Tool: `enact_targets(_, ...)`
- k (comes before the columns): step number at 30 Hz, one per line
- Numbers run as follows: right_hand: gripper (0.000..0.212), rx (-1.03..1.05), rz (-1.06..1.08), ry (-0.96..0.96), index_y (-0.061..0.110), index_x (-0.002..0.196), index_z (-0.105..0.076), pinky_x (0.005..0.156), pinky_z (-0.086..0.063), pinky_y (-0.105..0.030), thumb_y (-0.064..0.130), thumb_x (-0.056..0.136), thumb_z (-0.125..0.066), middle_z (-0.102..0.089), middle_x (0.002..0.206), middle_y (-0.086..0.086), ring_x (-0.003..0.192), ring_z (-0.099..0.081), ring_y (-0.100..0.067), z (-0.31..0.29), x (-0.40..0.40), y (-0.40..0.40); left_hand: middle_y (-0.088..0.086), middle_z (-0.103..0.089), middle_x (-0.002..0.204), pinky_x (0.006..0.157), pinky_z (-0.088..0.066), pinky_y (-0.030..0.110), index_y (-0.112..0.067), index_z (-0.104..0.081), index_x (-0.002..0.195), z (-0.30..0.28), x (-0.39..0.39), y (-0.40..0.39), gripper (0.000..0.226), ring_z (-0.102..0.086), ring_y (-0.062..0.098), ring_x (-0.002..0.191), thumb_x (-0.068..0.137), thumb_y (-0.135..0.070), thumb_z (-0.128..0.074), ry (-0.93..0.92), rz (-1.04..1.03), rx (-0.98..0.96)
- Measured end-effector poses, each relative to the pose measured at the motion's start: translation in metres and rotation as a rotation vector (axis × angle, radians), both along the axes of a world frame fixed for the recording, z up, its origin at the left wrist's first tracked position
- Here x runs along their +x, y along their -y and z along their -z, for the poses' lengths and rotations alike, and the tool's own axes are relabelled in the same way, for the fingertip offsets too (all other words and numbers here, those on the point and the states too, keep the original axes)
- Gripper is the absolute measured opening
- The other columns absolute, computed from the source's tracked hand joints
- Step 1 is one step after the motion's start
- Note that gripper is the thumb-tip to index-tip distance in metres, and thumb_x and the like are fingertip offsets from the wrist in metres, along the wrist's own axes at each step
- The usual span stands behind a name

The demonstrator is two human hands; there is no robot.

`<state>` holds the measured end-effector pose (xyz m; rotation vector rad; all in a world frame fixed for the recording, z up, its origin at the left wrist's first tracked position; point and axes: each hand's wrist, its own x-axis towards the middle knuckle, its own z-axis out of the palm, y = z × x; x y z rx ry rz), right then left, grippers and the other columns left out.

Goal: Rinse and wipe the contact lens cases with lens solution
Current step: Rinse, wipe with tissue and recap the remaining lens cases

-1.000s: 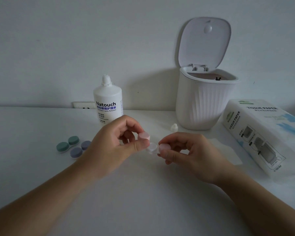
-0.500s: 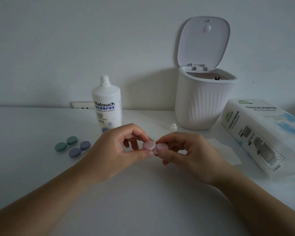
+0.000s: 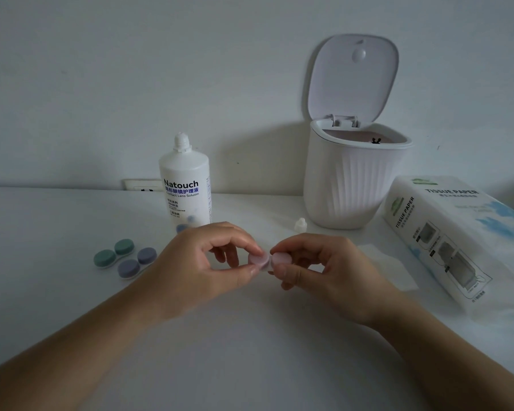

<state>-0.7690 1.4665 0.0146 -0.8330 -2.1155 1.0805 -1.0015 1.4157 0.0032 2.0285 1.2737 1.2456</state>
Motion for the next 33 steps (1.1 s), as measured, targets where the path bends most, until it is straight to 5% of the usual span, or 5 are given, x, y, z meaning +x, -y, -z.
enact_targets(6, 0.013, 0.006, -0.006, 0.001, 0.034, 0.099, -0.072, 0.072, -0.054, -0.017, 0.028, 0.088, -0.077, -0.075, 0.086, 0.009, 0.074, -0.074, -0.013, 0.0004, 0.0000, -0.0005, -0.010, -0.075, 0.111, 0.084, -0.056, 0.034, -0.039, -0.070, 0.111, 0.0025, 0.0002, -0.0009, 0.037, -0.071, 0.018, 0.098, 0.077, -0.050, -0.079, 0.032, 0.024, -0.093)
enact_targets(10, 0.012, -0.002, -0.023, -0.017, 0.030, 0.099, -0.072, 0.073, -0.055, -0.019, 0.029, 0.088, -0.076, -0.075, 0.087, 0.006, 0.075, -0.073, -0.016, 0.0004, -0.0009, 0.0002, -0.013, -0.071, 0.082, 0.060, -0.047, 0.014, -0.039, -0.069, 0.098, 0.0021, 0.0000, -0.0015, 0.043, -0.065, 0.008, 0.070, 0.064, -0.061, -0.082, 0.058, -0.094, -0.084)
enact_targets(20, 0.013, 0.011, -0.023, -0.002, 0.030, 0.100, -0.073, 0.078, -0.058, -0.033, 0.027, 0.088, -0.077, -0.075, 0.088, 0.008, 0.076, -0.074, -0.015, -0.0001, -0.0008, 0.0008, -0.005, -0.067, 0.105, 0.074, -0.053, 0.028, -0.042, -0.070, 0.115, -0.0001, 0.0036, 0.0032, 0.040, -0.061, 0.016, 0.078, 0.076, -0.046, -0.075, 0.025, 0.040, -0.158)
enact_targets(26, 0.014, 0.022, -0.036, -0.005, 0.028, 0.101, -0.073, 0.076, -0.058, -0.025, 0.032, 0.088, -0.076, -0.075, 0.089, 0.008, 0.076, -0.073, -0.015, -0.0004, 0.0000, 0.0012, 0.002, -0.063, 0.077, 0.054, -0.043, 0.032, -0.028, -0.067, 0.096, -0.0015, 0.0020, 0.0033, 0.043, -0.055, 0.031, 0.067, 0.067, -0.057, -0.079, 0.002, -0.120, -0.125)
enact_targets(33, 0.014, 0.026, -0.048, -0.015, 0.032, 0.102, -0.072, 0.075, -0.055, -0.019, 0.031, 0.088, -0.075, -0.076, 0.089, 0.007, 0.075, -0.073, -0.014, 0.0008, 0.0002, 0.0001, -0.006, -0.061, 0.094, 0.067, -0.049, 0.034, -0.040, -0.067, 0.109, -0.0036, 0.0052, 0.0072, 0.037, -0.055, 0.020, 0.073, 0.075, -0.054, -0.071, -0.015, -0.042, -0.118)
